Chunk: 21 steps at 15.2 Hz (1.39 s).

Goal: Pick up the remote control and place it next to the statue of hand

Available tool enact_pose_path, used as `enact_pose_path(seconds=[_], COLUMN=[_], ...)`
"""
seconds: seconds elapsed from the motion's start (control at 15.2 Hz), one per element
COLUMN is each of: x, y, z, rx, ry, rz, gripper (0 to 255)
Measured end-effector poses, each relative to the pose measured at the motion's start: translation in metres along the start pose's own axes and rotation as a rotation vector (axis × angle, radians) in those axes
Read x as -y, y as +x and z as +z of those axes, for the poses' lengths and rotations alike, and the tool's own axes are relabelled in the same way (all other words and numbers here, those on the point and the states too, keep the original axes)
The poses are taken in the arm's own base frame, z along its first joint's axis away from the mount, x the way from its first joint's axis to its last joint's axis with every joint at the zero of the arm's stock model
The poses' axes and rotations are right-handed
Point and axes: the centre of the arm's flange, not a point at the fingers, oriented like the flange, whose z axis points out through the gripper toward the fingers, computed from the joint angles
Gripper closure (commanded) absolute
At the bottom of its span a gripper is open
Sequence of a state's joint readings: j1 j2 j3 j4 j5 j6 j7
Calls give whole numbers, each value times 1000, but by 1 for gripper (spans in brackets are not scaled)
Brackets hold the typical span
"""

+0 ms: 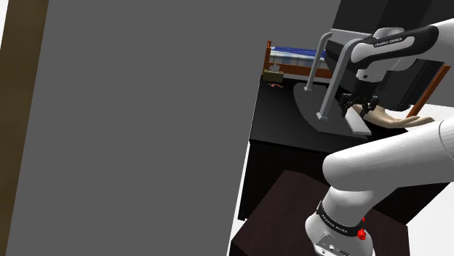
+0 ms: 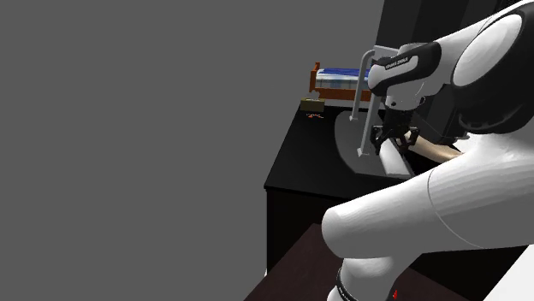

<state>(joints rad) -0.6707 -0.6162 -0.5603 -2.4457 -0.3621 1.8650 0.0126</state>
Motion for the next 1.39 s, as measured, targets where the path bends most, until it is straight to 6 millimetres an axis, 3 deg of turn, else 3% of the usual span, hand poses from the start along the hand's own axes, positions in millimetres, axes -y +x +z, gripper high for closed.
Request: enact_pose_path(seconds=[0.86, 1.06, 1.32, 1.39], x=[-1, -28, -30, -31], y=[-2, -1, 6, 5], z=[-68, -67, -75, -80], rx=[0, 0, 49, 61], ry=[0, 0, 76, 116], rz=[0, 0, -62, -81], gripper=[255, 255, 255, 0])
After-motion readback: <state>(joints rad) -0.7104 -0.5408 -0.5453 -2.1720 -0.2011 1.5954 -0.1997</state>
